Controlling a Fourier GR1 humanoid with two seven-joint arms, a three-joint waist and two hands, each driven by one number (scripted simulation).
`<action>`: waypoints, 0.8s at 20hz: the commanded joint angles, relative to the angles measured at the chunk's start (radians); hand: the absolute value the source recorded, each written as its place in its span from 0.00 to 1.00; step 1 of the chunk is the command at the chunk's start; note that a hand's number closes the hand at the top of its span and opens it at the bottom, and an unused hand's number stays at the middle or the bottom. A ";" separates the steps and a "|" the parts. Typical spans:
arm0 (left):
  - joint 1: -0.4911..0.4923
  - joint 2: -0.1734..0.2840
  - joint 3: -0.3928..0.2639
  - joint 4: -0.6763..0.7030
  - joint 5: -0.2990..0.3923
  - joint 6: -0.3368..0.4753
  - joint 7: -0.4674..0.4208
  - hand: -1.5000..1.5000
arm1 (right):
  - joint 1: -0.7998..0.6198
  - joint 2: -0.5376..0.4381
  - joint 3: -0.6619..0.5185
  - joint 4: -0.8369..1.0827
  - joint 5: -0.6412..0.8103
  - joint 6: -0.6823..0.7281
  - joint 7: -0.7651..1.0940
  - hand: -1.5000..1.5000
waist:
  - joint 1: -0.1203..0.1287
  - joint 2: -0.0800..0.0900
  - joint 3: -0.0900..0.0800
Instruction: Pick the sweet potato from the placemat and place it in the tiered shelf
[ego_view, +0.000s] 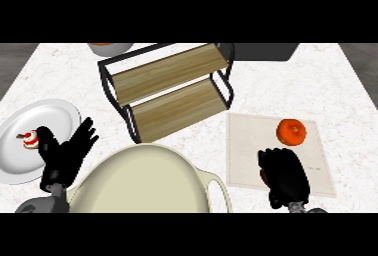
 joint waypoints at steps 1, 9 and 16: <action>-0.004 0.015 0.014 0.067 -0.001 -0.026 -0.017 0.50 | 0.054 0.024 0.044 0.107 0.030 -0.088 -0.041 1.00 | -0.008 0.020 0.015; -0.001 -0.019 -0.012 0.022 -0.006 -0.011 -0.006 0.50 | 0.034 0.248 0.188 0.010 -0.143 0.082 -0.145 1.00 | 0.023 0.032 0.015; -0.011 -0.043 -0.031 -0.010 -0.023 0.021 0.031 0.50 | -0.006 0.310 0.402 -0.216 -0.407 0.081 0.004 1.00 | 0.017 0.019 0.016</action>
